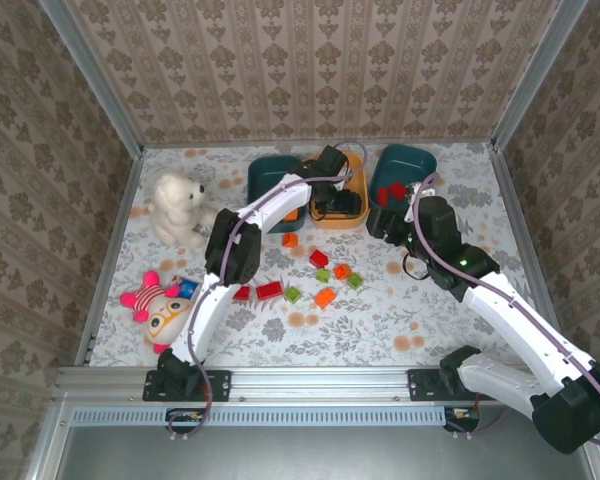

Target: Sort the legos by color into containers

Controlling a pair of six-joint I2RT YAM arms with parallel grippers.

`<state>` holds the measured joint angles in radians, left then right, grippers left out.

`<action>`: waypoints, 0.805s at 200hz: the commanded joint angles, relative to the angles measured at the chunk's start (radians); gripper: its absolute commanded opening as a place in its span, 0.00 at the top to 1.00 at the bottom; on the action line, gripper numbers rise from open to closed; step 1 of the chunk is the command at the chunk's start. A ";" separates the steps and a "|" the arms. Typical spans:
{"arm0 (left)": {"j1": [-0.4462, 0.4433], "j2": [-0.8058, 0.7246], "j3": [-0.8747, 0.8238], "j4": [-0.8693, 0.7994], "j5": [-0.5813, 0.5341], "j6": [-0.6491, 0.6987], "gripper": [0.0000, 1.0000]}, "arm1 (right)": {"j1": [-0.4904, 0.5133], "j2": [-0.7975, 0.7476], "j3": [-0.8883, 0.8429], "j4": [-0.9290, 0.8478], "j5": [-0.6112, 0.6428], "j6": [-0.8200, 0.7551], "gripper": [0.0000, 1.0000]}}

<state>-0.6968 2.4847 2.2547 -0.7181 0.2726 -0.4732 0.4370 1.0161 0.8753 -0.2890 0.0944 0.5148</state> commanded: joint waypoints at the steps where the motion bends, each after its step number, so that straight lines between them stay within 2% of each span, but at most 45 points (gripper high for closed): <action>1: 0.034 -0.224 -0.089 0.026 -0.036 -0.060 0.36 | 0.060 0.011 0.050 -0.053 -0.015 -0.128 0.24; 27: 0.083 -0.525 -0.459 0.177 -0.092 -0.168 0.32 | 0.183 0.050 0.043 -0.015 -0.068 -0.251 0.24; 52: 0.123 -0.818 -0.829 0.250 -0.127 -0.259 0.27 | 0.285 0.167 0.075 -0.003 -0.119 -0.317 0.24; 74: 0.140 -1.029 -1.091 0.232 -0.109 -0.326 0.26 | 0.318 0.267 0.102 0.012 -0.097 -0.294 0.24; 89: 0.140 -1.178 -1.250 0.217 -0.109 -0.373 0.25 | 0.317 0.364 0.165 -0.072 -0.062 -0.264 0.24; 125: 0.139 -1.524 -1.534 0.246 -0.117 -0.480 0.18 | 0.317 0.643 0.353 -0.280 -0.071 -0.317 0.23; 161: 0.146 -1.813 -1.716 0.295 -0.112 -0.574 0.11 | 0.312 0.815 0.499 -0.403 -0.028 -0.349 0.20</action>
<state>-0.5556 0.8101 0.6167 -0.4801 0.1631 -0.9428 0.7555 1.7535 1.2903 -0.5385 0.0212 0.2054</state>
